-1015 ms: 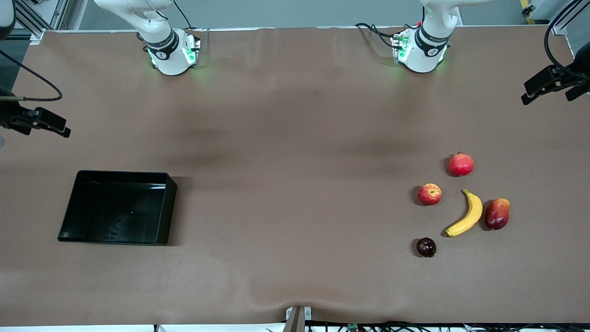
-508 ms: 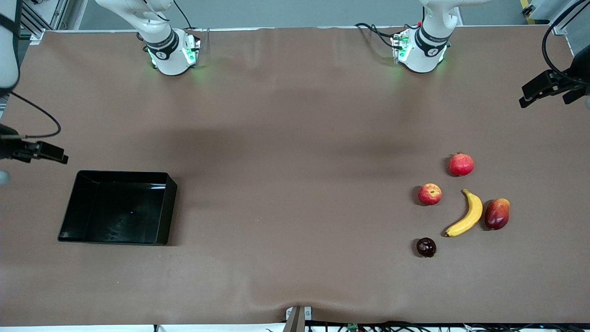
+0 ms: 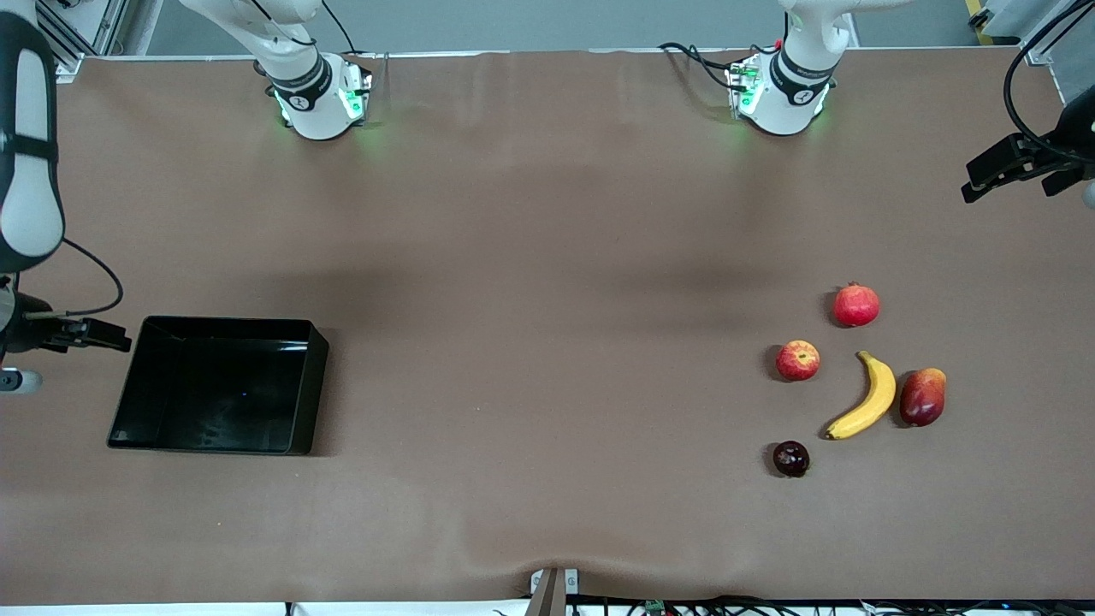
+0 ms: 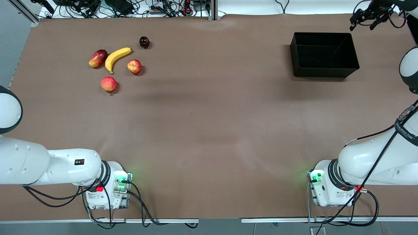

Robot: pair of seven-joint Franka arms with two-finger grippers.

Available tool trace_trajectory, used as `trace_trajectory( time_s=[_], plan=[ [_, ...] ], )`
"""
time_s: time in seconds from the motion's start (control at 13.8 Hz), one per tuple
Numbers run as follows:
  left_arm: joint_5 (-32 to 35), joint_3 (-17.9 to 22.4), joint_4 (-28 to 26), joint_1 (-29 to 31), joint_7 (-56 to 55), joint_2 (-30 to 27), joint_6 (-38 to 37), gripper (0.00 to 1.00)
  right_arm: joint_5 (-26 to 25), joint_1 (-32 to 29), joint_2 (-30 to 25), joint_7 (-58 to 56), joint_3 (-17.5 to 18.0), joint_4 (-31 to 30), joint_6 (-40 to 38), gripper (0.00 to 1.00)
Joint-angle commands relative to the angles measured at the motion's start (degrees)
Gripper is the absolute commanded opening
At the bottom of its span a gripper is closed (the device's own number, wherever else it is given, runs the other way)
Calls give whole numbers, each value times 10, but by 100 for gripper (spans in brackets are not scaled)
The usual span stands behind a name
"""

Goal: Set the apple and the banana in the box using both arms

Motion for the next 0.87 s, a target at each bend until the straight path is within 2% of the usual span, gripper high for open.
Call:
trace_trajectory(
  time_s=[0.0,0.44,0.8],
  plan=[
    [-3,0,14,2,9,6,-7,100,0,-23,28,-13,8,5,20,100],
    [-3,-1,4,1,5,6,-17,100,6,-52,92,-17,9,7,60,100],
    [-3,-1,5,1,7,3,-18,100,27,-66,150,-54,9,8,136,100]
  ],
)
